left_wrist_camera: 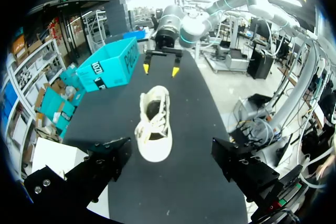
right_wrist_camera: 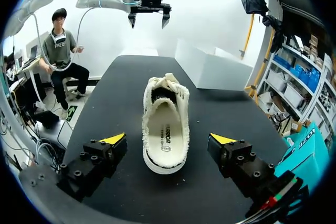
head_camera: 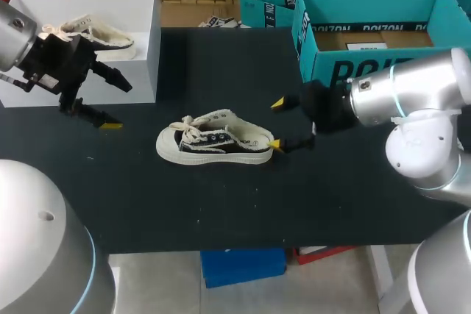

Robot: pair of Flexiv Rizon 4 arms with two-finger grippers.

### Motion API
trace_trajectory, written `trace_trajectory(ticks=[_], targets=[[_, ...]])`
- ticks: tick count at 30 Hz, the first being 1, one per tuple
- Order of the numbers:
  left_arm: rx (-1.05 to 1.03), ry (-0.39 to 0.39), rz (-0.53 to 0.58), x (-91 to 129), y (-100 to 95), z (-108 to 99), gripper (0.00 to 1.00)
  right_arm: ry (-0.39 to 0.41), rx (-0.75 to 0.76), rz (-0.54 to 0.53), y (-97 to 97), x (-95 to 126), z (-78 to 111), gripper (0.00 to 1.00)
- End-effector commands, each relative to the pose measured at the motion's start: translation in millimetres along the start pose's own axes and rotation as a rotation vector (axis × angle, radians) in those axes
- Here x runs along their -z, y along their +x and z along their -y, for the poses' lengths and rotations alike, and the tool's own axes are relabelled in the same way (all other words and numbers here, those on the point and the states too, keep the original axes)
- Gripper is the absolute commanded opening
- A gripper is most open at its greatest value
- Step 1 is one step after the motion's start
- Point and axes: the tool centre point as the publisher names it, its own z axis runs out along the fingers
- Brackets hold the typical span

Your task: Take the shoe out of the shoebox, open the shoe tongue, remove and reinsert the insole, then place the shoe into the shoebox

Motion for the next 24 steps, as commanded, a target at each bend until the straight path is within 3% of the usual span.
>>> trace_trajectory(ticks=[1,14,24], targets=[[-0.002,0.000,0.004,-2,0.4,-1,1.00,-0.023,-0.004,-0.009,-5.1,-15,6.2,1.00],[-0.002,0.000,0.004,-2,0.4,-1,1.00,-0.066,-0.018,-0.057,-4.4,-48,19.4,1.00],[-0.002,0.000,0.004,-2,0.4,-1,1.00,-0.090,-0.033,-0.069,-1.7,-61,24.5,1.00]])
